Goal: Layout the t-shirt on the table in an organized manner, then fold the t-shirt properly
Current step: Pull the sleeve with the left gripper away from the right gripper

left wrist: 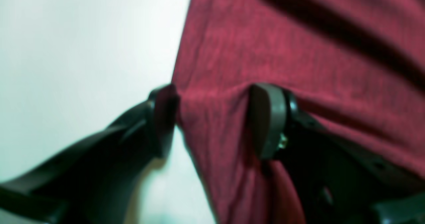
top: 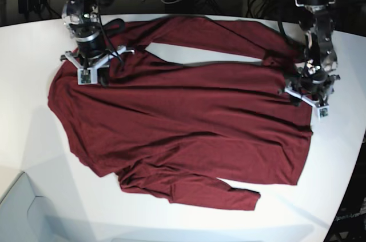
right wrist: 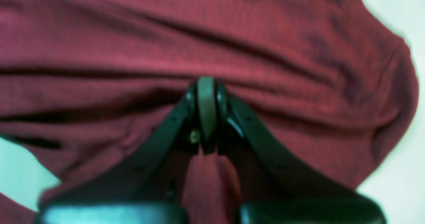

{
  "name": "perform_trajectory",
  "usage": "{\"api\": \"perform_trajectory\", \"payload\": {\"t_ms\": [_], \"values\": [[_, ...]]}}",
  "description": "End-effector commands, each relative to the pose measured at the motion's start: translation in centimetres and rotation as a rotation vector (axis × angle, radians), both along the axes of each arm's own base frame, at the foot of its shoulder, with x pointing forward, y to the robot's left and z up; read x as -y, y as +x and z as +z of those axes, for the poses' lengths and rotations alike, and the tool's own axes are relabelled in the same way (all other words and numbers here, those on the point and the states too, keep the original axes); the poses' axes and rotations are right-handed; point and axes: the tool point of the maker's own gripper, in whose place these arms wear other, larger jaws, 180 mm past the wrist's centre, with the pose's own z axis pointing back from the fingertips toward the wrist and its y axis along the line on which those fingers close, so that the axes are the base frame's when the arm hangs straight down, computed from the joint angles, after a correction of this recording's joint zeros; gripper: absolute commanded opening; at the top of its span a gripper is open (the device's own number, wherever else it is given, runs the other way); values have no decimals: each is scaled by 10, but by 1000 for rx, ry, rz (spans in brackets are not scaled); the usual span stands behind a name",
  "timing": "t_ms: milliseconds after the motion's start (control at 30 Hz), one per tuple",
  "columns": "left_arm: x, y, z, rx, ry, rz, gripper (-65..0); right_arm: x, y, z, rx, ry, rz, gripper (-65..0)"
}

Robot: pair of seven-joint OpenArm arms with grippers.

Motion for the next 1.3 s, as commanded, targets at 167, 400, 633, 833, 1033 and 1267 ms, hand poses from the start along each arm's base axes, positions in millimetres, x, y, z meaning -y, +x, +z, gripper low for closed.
{"api": "perform_trajectory", "payload": {"t_ms": [167, 400, 633, 833, 1033, 1267], "values": [[-29, 37, 15, 73, 40, 37, -307, 4, 0, 9, 39, -4, -7, -650], [-33, 74, 66, 201, 55, 36, -307, 6, -6, 8, 36, -10, -8, -650], [-15, 73, 122, 351, 109, -28, -307, 9, -6, 8, 33, -21, -3, -650], [9, 36, 149, 415, 163, -110, -304, 17, -7, 8, 31, -30, -19, -650], [18, -37, 137, 342, 193, -144, -303, 35, -10, 7, 26, -46, -66, -650], [11, -98, 99, 196, 172, -92, -302, 36, -7, 8, 30, -47, -66, -650]]}}
